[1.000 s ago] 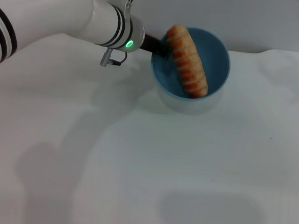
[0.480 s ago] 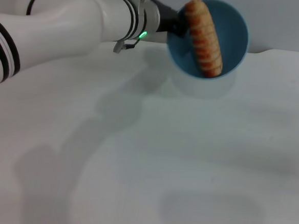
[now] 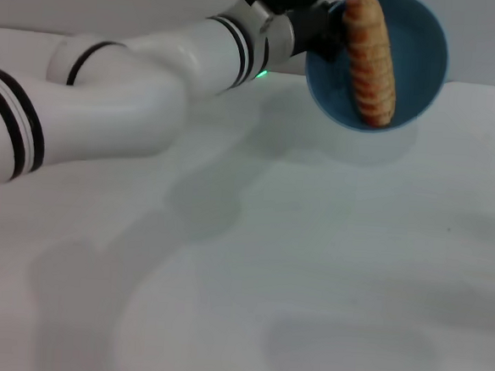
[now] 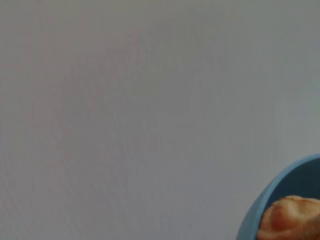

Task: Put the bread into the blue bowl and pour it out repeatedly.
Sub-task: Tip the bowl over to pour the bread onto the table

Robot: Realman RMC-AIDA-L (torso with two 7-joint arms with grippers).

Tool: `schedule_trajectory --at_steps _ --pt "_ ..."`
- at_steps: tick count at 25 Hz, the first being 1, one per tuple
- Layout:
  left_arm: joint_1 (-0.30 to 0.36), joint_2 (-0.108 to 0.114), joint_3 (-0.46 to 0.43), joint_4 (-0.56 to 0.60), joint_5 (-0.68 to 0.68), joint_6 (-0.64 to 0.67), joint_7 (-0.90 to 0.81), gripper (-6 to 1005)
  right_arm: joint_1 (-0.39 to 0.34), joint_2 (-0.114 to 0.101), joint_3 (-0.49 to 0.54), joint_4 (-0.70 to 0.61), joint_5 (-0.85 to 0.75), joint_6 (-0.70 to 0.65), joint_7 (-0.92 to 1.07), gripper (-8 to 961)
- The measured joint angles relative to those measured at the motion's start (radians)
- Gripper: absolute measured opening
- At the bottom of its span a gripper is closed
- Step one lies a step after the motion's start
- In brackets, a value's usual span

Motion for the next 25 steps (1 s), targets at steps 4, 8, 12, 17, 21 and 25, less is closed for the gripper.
schedule_trajectory --at_steps 4,8,12,17,21,25 --pt "0.007 -0.003 0.041 -0.026 0.0 -0.069 0.064 0 0.007 -0.001 0.014 0.026 0.001 -0.016 -0.002 776" --pt "0.017 -0.008 0.127 -0.076 -0.005 -0.21 0.077 -1 0.012 0.0 0.027 0.031 0.015 -0.045 -0.002 776" --pt "0.037 -0.008 0.217 -0.101 -0.002 -0.359 0.081 -1 0.021 -0.002 0.029 0.039 0.019 -0.053 -0.002 776" --pt "0.042 -0.008 0.227 -0.094 0.0 -0.402 0.131 -1 0.025 -0.003 0.03 0.042 0.02 -0.053 -0.002 776" --pt "0.034 -0.008 0.226 -0.06 -0.005 -0.389 0.23 -1 0.028 -0.003 0.031 0.044 0.02 -0.053 -0.002 776" --pt "0.015 -0.009 0.219 -0.053 -0.016 -0.374 0.26 -1 0.033 -0.003 0.031 0.054 0.02 -0.052 -0.002 776"
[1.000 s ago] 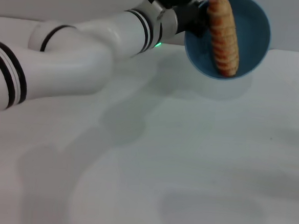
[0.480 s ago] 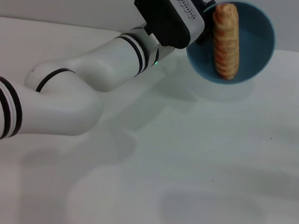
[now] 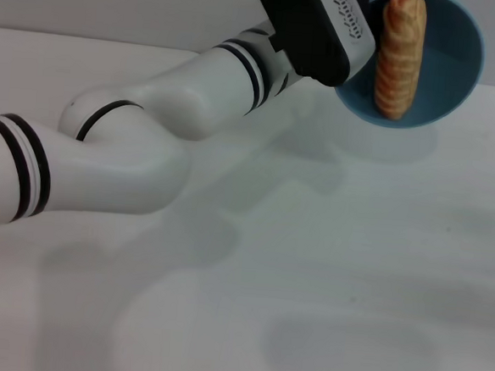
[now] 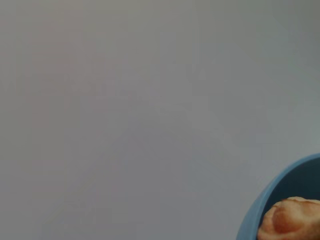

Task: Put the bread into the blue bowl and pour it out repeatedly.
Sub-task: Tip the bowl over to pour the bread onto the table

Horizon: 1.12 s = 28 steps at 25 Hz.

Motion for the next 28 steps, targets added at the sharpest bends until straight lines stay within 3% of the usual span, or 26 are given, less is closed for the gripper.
schedule_trajectory --at_steps 7,11,28 --pt "-0.006 0.0 -0.043 0.021 -0.006 -0.002 0.138 -1 0.005 0.0 0.0 0.006 0.003 0.005 0.0 776" --pt "0.0 0.0 -0.042 0.014 -0.013 -0.071 0.187 0 0.014 -0.001 0.009 0.026 0.008 0.006 0.0 776" --pt "0.005 0.0 -0.001 -0.014 -0.07 -0.092 0.187 0 0.035 0.0 0.029 0.044 0.009 0.007 0.0 777"
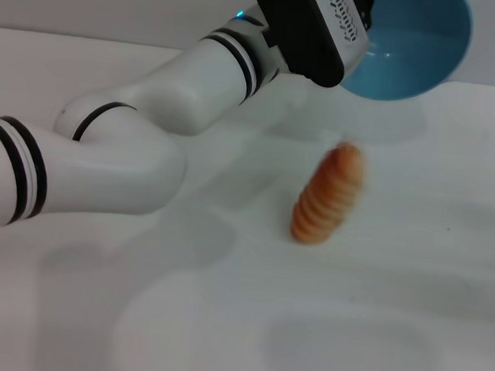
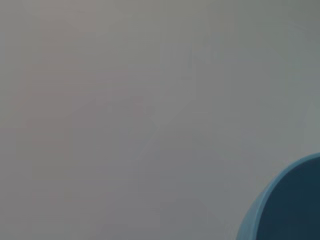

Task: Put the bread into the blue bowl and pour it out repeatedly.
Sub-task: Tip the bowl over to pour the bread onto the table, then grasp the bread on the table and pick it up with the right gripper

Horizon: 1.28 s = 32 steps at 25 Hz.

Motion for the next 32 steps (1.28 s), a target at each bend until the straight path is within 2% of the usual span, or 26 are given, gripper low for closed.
schedule_trajectory --at_steps 6,12,15,19,23,27,32 --pt "0.02 0.0 0.049 0.014 -0.009 0.002 -0.013 0 0.002 0.0 0.0 0.0 0.0 0.0 0.0 777" --pt "0.03 0.0 0.011 0.025 -0.127 0.018 -0.015 -1 0.003 0.0 0.003 0.0 0.0 -0.002 0.0 777" --pt "0.021 0.001 -0.073 0.023 -0.174 0.108 -0.015 -1 0.002 0.0 0.009 -0.005 0.0 -0.006 0.006 777" --pt "-0.016 0.004 -0.255 -0.009 -0.204 0.356 -0.015 -1 0.0 -0.001 0.006 -0.025 -0.005 0.005 0.009 777" --pt "-0.078 0.007 -0.434 -0.113 -0.211 0.596 -0.017 -1 -0.001 -0.002 0.0 -0.082 -0.022 0.056 0.048 777" --pt "-0.116 0.011 -0.527 -0.219 -0.204 0.705 -0.073 0 -0.024 -0.002 -0.004 -0.287 -0.241 0.174 0.331 777" --pt "-0.107 0.012 -0.531 -0.247 -0.199 0.728 -0.112 0 -0.024 0.002 -0.004 -0.565 -0.669 0.244 0.778 777"
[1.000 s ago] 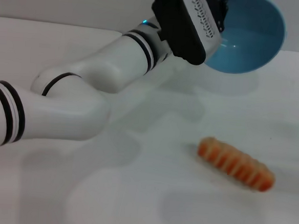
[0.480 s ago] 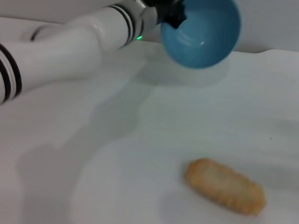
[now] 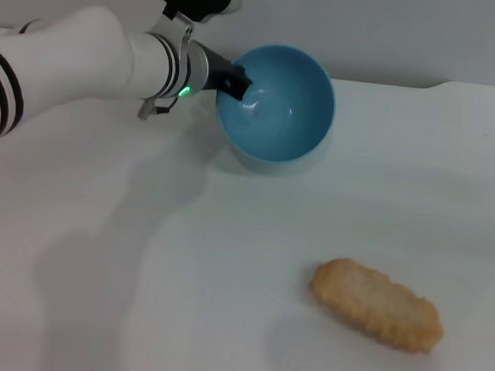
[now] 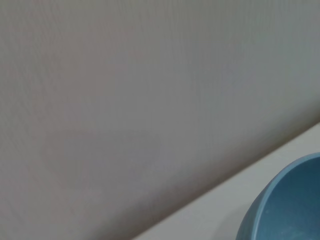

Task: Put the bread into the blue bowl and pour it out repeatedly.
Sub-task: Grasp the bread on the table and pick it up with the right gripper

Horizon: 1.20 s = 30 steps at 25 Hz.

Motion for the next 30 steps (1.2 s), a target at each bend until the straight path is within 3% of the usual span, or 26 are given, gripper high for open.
schedule_trajectory --at_steps 8,13,21,30 --pt "-0.012 0.002 -0.002 0.001 0.006 0.093 -0.069 0 0.081 0.003 -0.006 -0.255 -0.511 -0.048 0.461 777" --pt "-0.034 -0.001 0.0 0.005 0.082 0.11 -0.139 -1 0.171 -0.005 -0.006 -0.364 -0.768 -0.216 0.74 776" --pt "-0.02 -0.003 -0.003 0.051 0.106 0.091 -0.161 -1 0.224 -0.002 -0.106 -0.395 -0.819 -0.424 0.855 769" --pt "-0.035 0.003 -0.007 0.054 0.107 0.066 -0.196 0 0.211 0.001 -0.19 -0.275 -0.793 -0.481 0.861 758"
